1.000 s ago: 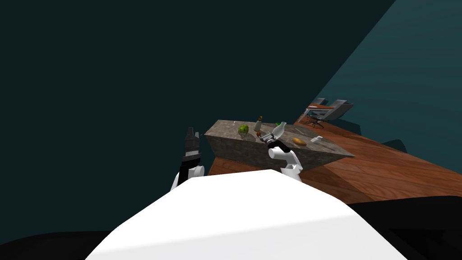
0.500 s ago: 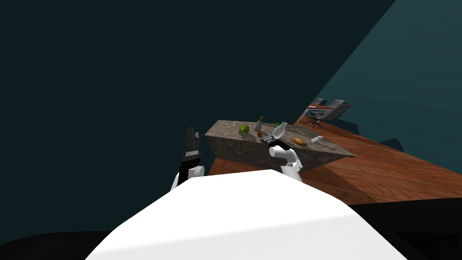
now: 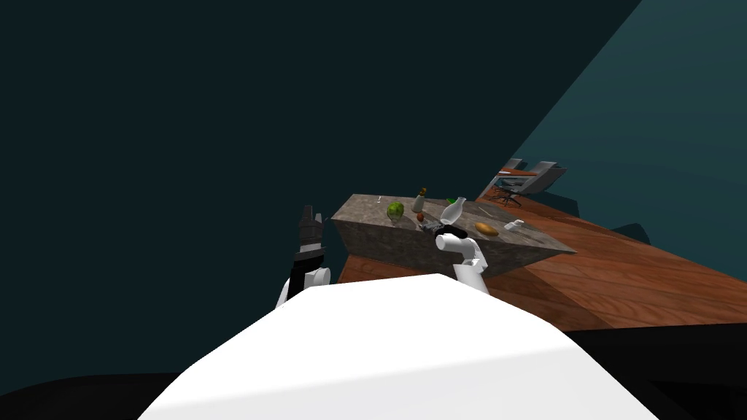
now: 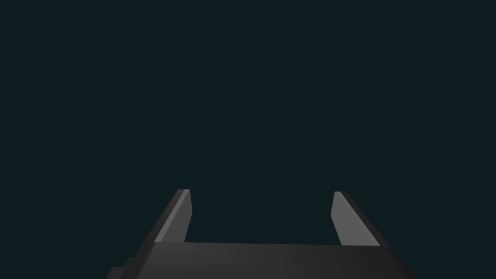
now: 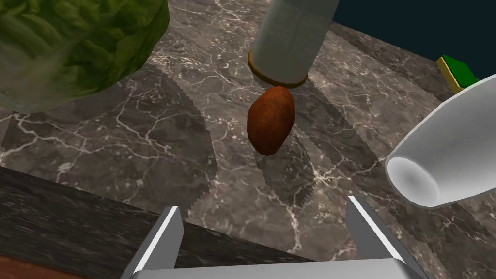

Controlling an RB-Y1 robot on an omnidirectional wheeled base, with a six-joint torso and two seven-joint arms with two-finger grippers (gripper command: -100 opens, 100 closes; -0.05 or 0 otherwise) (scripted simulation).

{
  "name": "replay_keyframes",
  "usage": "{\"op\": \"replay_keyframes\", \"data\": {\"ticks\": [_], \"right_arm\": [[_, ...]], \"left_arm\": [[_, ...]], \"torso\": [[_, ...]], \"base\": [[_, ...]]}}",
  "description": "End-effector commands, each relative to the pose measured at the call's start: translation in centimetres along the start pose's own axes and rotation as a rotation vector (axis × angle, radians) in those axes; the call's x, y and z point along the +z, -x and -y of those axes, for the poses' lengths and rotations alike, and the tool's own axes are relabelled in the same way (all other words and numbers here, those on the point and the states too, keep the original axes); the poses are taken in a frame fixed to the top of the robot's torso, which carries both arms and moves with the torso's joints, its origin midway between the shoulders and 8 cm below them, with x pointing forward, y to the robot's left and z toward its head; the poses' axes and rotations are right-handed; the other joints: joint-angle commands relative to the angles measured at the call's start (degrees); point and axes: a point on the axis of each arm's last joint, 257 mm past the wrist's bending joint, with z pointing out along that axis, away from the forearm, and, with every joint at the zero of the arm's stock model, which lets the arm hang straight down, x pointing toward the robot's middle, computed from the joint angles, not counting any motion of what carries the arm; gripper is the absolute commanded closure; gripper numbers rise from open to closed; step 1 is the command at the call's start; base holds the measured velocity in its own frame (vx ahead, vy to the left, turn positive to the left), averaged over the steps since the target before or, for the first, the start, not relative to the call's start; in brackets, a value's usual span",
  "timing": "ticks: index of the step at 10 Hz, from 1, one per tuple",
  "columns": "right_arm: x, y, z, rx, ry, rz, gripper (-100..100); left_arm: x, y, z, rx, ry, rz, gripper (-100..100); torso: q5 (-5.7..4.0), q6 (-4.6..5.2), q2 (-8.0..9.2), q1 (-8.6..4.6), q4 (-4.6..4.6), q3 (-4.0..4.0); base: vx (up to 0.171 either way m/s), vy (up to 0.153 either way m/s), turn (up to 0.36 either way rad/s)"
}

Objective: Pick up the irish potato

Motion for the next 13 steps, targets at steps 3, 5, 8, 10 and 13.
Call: {"op": "replay_keyframes", "data": {"ticks": [3,5,8,10,13], "right_arm": [[0.5,2.0,0.3,0.11,-0.027,0.089,-100],[0.7,3.1,0.4,0.175,-0.042,0.143,-100],[0.7,4.6,0.9,0.259,-0.062,0.22,-100],[0.8,5.3,1.0,0.322,-0.07,0.263,-100],[0.6,6.5,1.5,0.386,-0.086,0.333,-100]], "left_arm": [[0.0,0.0,0.0,0.0,0.0,0.0,0],[0.0,0.0,0.0,0.0,0.0,0.0,0],[0.0,0.0,0.0,0.0,0.0,0.0,0],[0.0,0.0,0.0,0.0,0.0,0.0,0],[0.0,0.0,0.0,0.0,0.0,0.0,0]], "torso": [[0.0,0.0,0.01,-0.01,0.0,0.0],[0.0,0.0,-0.03,0.0,-0.01,-0.02],[0.0,-0.01,-0.06,-0.01,-0.01,-0.04],[-0.01,0.0,-0.01,-0.04,-0.01,-0.01],[-0.01,-0.01,-0.07,-0.08,-0.02,-0.04]], "base": [[0.015,0.012,-0.005],[0.024,0.013,-0.003],[0.027,0.009,0.002],[0.018,0.0,0.006],[0.03,-0.007,0.012]]}}
